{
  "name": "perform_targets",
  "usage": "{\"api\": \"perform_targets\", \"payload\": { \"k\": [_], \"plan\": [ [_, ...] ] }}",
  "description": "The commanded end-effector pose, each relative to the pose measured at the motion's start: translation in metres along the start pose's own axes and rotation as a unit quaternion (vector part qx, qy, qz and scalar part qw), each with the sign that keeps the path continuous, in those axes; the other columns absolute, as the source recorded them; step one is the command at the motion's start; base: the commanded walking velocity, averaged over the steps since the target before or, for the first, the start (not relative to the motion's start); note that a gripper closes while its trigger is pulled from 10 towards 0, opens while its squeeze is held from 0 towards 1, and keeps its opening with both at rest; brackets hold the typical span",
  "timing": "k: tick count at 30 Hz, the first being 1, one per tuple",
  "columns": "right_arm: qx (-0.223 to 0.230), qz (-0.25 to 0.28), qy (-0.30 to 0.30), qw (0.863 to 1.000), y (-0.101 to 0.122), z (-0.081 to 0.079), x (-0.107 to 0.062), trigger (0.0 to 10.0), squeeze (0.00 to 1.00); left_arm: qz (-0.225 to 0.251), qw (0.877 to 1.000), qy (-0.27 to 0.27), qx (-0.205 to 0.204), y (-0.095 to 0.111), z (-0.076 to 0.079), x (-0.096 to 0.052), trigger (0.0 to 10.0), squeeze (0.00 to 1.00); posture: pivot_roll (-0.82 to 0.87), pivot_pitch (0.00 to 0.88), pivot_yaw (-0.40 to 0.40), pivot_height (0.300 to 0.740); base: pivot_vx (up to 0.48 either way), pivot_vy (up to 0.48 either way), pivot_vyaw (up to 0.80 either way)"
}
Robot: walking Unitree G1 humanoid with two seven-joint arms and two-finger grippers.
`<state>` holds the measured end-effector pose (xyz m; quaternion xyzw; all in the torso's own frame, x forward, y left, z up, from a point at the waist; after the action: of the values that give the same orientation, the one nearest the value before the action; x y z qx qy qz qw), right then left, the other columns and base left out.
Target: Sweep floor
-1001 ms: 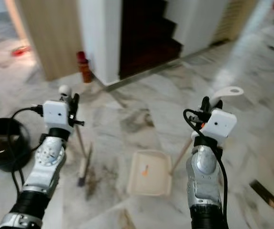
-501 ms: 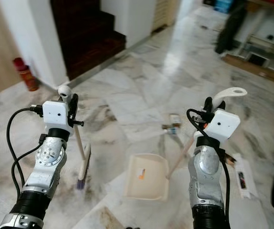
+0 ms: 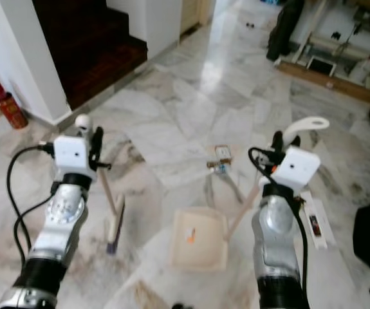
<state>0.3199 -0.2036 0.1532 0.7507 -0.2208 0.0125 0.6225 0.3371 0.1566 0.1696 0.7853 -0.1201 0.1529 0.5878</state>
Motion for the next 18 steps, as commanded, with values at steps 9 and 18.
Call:
{"api": "perform_targets", "payload": {
  "k": [9,18],
  "plan": [
    [-0.006,0.024,-0.002,1.000,0.0110,0.0032,0.0033,10.0,0.00,0.024,1.000,-0.005,-0.013,0.0105,0.0066,0.0024,10.0,0.00,0.06,0.117,-0.071,0.740,0.000,0.000,-0.80],
    [-0.006,0.024,0.000,1.000,0.0110,0.0020,0.0037,10.0,0.00,0.025,0.999,-0.009,-0.019,0.0110,0.0072,0.0025,10.0,0.00,0.06,0.119,-0.073,0.740,0.000,0.000,-0.80]
  ]
}}
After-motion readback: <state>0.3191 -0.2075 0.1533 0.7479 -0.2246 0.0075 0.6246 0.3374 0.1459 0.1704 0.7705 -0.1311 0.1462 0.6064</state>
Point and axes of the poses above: a point about 5 cm out from each wrist's last joint towards the gripper, its own x axis pointing out of the wrist towards the gripper, its own y axis along the axis of the wrist's last joint, z = x × y, the point moved 1 cm from there along x, pointing out of the wrist towards the gripper, and after that the axes turned 7 degrees about x, right-handed, at the moved point
